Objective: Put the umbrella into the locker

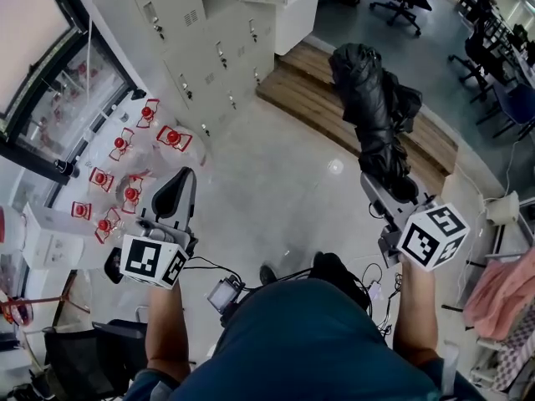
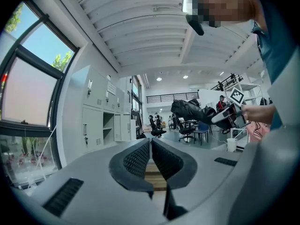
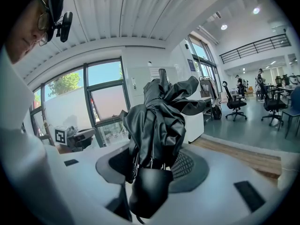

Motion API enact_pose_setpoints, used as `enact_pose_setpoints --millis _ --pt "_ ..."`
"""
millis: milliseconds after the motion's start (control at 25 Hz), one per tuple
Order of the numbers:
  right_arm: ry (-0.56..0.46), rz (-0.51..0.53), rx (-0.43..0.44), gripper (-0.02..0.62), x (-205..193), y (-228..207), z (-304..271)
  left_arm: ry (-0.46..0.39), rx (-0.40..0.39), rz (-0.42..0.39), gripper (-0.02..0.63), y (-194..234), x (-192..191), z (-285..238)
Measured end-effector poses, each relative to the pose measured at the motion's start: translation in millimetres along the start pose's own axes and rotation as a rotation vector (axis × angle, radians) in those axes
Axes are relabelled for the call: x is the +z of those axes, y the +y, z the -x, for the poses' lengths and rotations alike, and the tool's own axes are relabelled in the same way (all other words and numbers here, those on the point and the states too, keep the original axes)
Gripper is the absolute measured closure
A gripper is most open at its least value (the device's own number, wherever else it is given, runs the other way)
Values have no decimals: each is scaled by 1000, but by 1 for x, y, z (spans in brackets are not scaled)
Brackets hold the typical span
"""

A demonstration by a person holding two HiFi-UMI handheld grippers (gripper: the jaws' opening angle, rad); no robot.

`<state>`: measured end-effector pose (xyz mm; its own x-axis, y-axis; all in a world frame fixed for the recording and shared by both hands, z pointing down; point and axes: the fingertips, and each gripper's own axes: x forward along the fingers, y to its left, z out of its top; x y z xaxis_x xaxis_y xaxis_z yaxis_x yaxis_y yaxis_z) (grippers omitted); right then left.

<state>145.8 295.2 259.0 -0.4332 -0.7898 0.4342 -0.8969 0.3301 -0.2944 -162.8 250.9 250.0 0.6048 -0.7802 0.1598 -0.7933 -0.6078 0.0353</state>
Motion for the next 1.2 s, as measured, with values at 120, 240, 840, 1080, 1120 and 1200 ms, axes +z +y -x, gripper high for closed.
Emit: enact_pose_setpoints --millis 120,240,840,1080,1120,1200 --pt "2 0 5 379 0 -3 -4 6 -7 8 574 -2 -5 -4" --pt "-6 3 25 379 7 -13 -14 3 6 5 574 -2 -5 -12" --pt "5 11 120 379 46 -110 -59 1 143 17 578 -17 5 -87" --pt "7 14 156 379 50 -141 -71 7 188 6 578 -29 4 -105" --pt "7 14 162 379 52 -146 -72 9 197 3 578 -31 5 -108" --pt "8 15 175 379 56 -157 -74 12 211 0 578 -37 7 -114"
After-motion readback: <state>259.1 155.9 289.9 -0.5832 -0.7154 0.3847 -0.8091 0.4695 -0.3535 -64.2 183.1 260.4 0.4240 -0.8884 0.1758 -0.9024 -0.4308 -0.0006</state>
